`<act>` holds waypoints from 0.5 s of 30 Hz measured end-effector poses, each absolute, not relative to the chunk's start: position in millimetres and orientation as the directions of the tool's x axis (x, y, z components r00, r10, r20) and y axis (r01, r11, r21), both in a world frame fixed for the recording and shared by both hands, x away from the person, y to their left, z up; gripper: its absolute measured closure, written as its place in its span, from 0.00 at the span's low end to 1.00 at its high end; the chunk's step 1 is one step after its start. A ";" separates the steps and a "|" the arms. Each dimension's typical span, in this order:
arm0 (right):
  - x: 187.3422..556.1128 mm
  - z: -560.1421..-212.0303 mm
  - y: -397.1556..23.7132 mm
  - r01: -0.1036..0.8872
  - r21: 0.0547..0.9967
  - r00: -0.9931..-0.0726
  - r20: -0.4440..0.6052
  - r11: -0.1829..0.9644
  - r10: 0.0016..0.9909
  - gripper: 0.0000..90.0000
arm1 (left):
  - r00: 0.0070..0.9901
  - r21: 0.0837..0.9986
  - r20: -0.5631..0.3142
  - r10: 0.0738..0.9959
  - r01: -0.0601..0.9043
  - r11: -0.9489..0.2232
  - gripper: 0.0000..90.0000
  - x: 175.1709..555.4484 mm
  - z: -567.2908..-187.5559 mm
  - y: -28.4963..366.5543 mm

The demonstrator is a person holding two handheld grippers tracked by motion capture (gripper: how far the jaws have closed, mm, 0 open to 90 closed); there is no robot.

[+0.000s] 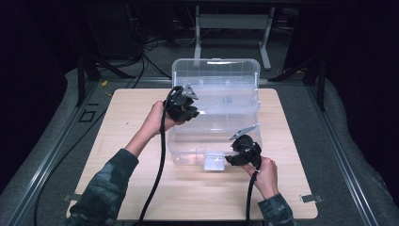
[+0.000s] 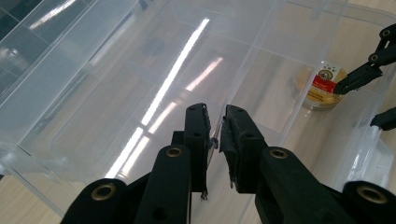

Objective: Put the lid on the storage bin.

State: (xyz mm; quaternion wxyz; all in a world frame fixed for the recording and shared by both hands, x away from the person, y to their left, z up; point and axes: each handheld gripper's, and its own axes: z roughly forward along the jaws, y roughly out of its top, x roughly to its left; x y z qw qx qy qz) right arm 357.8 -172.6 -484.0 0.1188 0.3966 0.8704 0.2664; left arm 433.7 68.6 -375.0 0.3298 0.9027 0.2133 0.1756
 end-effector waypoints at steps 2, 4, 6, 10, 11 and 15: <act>357.7 -484.0 -172.6 0.627 0.558 -0.657 0.004 0.544 0.754 0.57 | 0.844 0.673 0.187 0.503 0.263 -0.692 0.88 431.8 -376.1 67.9; 357.9 -484.0 -172.7 0.626 0.558 -0.658 0.004 0.545 0.753 0.57 | 0.844 0.672 0.189 0.502 0.262 -0.693 0.88 430.2 -376.6 67.5; 358.0 -484.0 -172.7 0.626 0.558 -0.659 0.004 0.545 0.752 0.57 | 0.846 0.672 0.186 0.500 0.262 -0.693 0.88 429.1 -377.0 68.0; 358.1 -484.2 -173.0 0.626 0.558 -0.659 0.006 0.545 0.752 0.57 | 0.847 0.673 0.179 0.501 0.266 -0.690 0.88 426.8 -377.6 69.0; 358.1 -484.2 -173.1 0.627 0.557 -0.659 0.007 0.545 0.752 0.57 | 0.846 0.671 0.181 0.502 0.267 -0.692 0.88 425.9 -377.5 69.0; 358.9 -485.1 -174.6 0.630 0.559 -0.659 0.018 0.539 0.752 0.56 | 0.841 0.673 0.184 0.508 0.269 -0.689 0.88 422.3 -379.1 68.2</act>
